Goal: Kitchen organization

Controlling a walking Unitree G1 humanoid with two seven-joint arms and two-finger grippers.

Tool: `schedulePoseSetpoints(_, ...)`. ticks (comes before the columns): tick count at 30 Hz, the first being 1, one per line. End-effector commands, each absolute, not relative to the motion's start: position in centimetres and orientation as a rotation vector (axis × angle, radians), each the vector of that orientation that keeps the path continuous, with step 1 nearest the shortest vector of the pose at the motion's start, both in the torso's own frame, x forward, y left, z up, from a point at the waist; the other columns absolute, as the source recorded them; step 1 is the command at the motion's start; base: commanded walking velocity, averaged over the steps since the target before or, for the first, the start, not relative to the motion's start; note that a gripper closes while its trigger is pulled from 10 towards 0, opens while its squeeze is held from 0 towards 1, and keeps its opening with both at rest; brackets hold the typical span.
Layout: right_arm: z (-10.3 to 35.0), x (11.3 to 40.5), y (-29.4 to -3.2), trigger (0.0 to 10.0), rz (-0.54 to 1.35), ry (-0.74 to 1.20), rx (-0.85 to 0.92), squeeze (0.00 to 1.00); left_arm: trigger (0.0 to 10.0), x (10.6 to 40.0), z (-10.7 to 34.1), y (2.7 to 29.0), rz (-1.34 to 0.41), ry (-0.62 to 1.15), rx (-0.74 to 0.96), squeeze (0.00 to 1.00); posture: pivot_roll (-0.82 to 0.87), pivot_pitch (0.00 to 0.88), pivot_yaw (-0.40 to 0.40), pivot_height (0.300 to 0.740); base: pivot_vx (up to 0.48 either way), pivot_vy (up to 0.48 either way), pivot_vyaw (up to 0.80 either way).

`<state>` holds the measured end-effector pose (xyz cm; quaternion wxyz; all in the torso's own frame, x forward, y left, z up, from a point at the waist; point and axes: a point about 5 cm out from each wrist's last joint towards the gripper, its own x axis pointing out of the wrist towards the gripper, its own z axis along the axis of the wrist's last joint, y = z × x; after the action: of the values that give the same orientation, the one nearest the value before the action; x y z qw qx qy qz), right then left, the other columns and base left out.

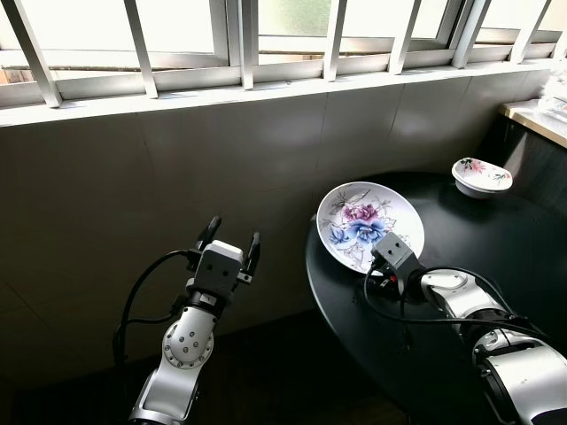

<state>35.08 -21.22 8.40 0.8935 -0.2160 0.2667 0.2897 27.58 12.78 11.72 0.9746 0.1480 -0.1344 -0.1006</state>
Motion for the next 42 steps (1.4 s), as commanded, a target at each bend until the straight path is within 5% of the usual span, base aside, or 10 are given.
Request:
schedulePoseSetpoints(1,8.3,35.0,-21.9,0.0,0.577,0.574,-0.556,0.00,10.0,27.5,11.4,12.8,-0.204,-0.251,0.302,0.00,0.06,0.000,-0.043,0.740,0.000,0.000,0.00)
schedulePoseSetpoints(14,8.6,35.4,-20.9,0.0,0.643,0.552,-0.895,0.00,10.0,27.5,11.4,12.8,-0.200,-0.247,0.299,0.00,0.05,0.000,-0.043,0.740,0.000,0.000,0.00)
schedulePoseSetpoints(27,11.3,35.7,-15.4,0.0,0.769,0.359,-0.690,0.00,10.0,27.6,11.4,12.7,-0.202,-0.246,0.290,0.00,0.04,0.000,-0.045,0.740,0.000,0.000,0.00)
schedulePoseSetpoints(42,11.3,34.6,-15.9,0.0,0.536,0.281,-0.794,0.00,10.0,27.6,11.4,12.7,-0.195,-0.246,0.278,0.00,0.03,0.000,-0.051,0.740,0.000,0.000,0.00)
